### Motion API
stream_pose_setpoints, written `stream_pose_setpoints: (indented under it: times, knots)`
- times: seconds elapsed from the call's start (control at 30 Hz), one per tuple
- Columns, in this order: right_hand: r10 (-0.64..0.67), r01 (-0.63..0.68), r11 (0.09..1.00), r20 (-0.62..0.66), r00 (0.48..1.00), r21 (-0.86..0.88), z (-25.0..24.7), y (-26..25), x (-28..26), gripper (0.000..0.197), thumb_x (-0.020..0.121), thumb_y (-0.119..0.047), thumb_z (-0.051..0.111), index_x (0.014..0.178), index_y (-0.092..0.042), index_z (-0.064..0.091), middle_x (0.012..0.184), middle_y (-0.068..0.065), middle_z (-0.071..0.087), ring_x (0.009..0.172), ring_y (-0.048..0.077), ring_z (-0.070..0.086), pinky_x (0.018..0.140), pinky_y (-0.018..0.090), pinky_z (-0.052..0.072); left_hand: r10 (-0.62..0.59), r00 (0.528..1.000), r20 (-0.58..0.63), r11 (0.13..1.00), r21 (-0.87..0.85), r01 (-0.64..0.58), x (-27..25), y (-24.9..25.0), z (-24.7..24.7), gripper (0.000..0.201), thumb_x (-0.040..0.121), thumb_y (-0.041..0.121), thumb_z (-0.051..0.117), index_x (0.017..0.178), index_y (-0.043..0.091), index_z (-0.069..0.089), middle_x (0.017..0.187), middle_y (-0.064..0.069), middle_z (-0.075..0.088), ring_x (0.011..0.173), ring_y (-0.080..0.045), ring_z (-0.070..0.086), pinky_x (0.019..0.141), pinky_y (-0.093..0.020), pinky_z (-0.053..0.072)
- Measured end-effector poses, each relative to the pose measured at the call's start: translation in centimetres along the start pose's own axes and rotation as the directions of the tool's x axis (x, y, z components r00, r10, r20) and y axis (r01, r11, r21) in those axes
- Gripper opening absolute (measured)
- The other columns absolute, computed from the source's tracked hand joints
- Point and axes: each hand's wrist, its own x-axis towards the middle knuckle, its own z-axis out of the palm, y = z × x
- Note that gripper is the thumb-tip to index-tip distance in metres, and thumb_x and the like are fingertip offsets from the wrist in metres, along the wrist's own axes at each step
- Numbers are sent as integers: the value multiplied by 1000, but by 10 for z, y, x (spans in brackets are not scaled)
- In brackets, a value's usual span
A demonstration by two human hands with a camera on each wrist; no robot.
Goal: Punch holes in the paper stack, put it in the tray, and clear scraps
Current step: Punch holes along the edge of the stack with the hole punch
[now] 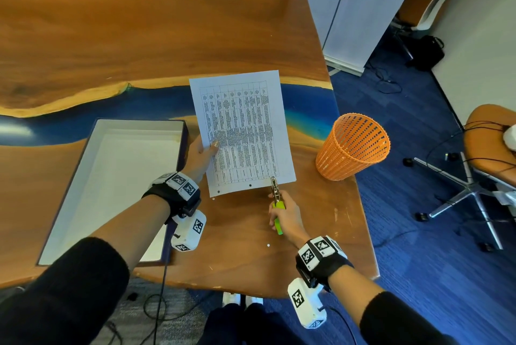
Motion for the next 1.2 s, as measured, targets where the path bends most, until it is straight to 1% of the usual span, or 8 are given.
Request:
stream_pose_setpoints:
  times: [0.13, 0.23, 0.47, 0.73, 0.9, 0.97, 1.07, 1.2]
  knots:
    - [30, -31, 999, -36, 999, -17, -1, -3, 0, 33, 65, 16, 41, 72, -15, 50, 57, 7, 43, 38, 17, 34, 38, 16, 29, -7, 1000, -2, 1000, 12, 7, 0, 0, 0, 38, 96, 9, 50, 134, 10, 45, 127, -10, 59, 105, -18, 61, 92, -40, 49]
    - [39, -40, 999, -40, 998, -18, -2, -3, 0, 32, 64, 17, 40, 70, -14, 46, 57, 6, 40, 40, 16, 32, 38, 16, 27, -12, 1000, -6, 1000, 8, 12, 0, 2, -1, 40, 96, 8, 49, 135, 9, 44, 130, -11, 57, 109, -20, 59, 92, -38, 48]
    - [56, -57, 998, -51, 997, -21, -4, -4, 3, 33, 62, 19, 39, 69, -13, 45, 59, 6, 40, 38, 15, 31, 37, 15, 26, -5, 1000, -8, 1000, 10, 5, 2, 1, -1, 38, 97, 7, 48, 135, 6, 43, 114, 1, 60, 92, -2, 60, 79, -25, 51]
    - [63, -66, 997, -62, 996, -47, -3, -1, 8, 31, 52, 13, 41, 69, -13, 47, 54, 5, 38, 30, 13, 28, 37, 17, 26, -12, 1000, 0, 1000, -7, 12, 4, 0, -2, 40, 96, 5, 48, 136, 5, 43, 131, -14, 57, 109, -23, 59, 90, -37, 49]
    - [63, -67, 995, -68, 996, -69, -3, -1, 9, 32, 54, 16, 40, 64, -14, 43, 51, 4, 38, 30, 15, 28, 37, 18, 25, -5, 1000, 22, 1000, -2, 5, 6, 0, -2, 39, 97, 5, 47, 135, 4, 43, 127, -12, 58, 100, -16, 63, 81, -28, 53]
    - [65, -71, 994, -70, 995, -80, -4, -1, 9, 34, 55, 18, 38, 62, -15, 42, 49, 3, 38, 31, 15, 28, 38, 19, 25, -5, 1000, 26, 1000, 5, 5, 6, 0, -2, 38, 96, 5, 48, 134, 4, 44, 125, -11, 59, 98, -13, 63, 84, -33, 54]
    - [69, -75, 993, -66, 995, -94, -4, -2, 9, 34, 55, 19, 38, 62, -15, 41, 47, 1, 37, 31, 15, 28, 39, 20, 25, -14, 1000, 23, 1000, 10, 14, 7, 1, -2, 38, 96, 5, 49, 134, 5, 44, 131, -15, 57, 109, -25, 61, 95, -45, 49]
    - [57, -63, 993, -66, 996, -98, -5, -4, 9, 31, 51, 14, 40, 69, -11, 46, 49, 3, 35, 30, 11, 26, 36, 16, 22, -20, 1000, 13, 1000, 7, 20, 8, 0, 0, 39, 96, 5, 48, 135, 6, 44, 131, -13, 57, 112, -24, 59, 92, -39, 49]
